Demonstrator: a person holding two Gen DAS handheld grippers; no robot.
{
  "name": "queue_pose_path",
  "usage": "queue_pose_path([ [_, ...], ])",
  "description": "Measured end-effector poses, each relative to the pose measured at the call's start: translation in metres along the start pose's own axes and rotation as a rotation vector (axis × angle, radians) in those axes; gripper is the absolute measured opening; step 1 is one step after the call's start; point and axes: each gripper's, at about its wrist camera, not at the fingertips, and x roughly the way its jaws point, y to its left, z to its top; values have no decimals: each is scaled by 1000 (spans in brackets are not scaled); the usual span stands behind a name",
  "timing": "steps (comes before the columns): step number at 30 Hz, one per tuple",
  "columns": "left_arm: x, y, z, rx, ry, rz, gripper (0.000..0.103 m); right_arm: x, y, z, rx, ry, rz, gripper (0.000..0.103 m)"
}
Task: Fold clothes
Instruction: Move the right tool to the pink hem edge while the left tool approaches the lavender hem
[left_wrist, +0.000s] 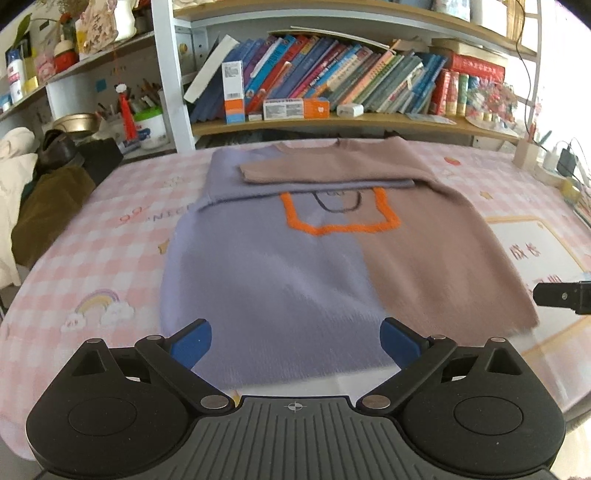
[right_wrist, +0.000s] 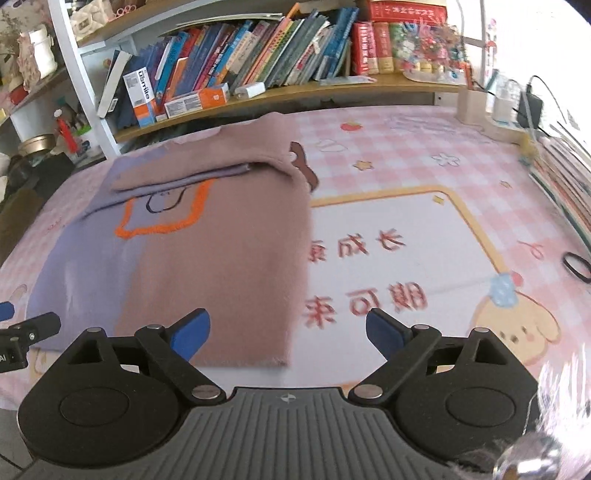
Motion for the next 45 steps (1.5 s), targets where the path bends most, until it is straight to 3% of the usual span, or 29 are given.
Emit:
queue_pose_path([
  [14, -23, -11, -27, -37, 41, 37, 100, -22, -17, -27, 12, 32, 68, 92],
  [23, -19, 26, -26, -168, 51, 102, 100, -12, -15, -18, 57, 34, 130, 87],
  [29, -10, 61, -20, -266, 33, 132, 98, 0, -12, -10, 97, 46, 129, 78],
  [31, -4, 70, -18, -280, 35, 141, 96, 5, -10, -8, 106, 57, 123, 71],
  [35, 9, 84, -14, -288, 48, 140, 80, 15, -8, -4, 125, 69, 106, 66],
  [37, 16, 90, -12, -289, 56, 134, 66, 20, -7, -1, 135, 70, 95, 63],
  [45, 41, 115, -7, -333, 93, 99, 39, 38, -11, 9, 199, 82, 59, 47],
])
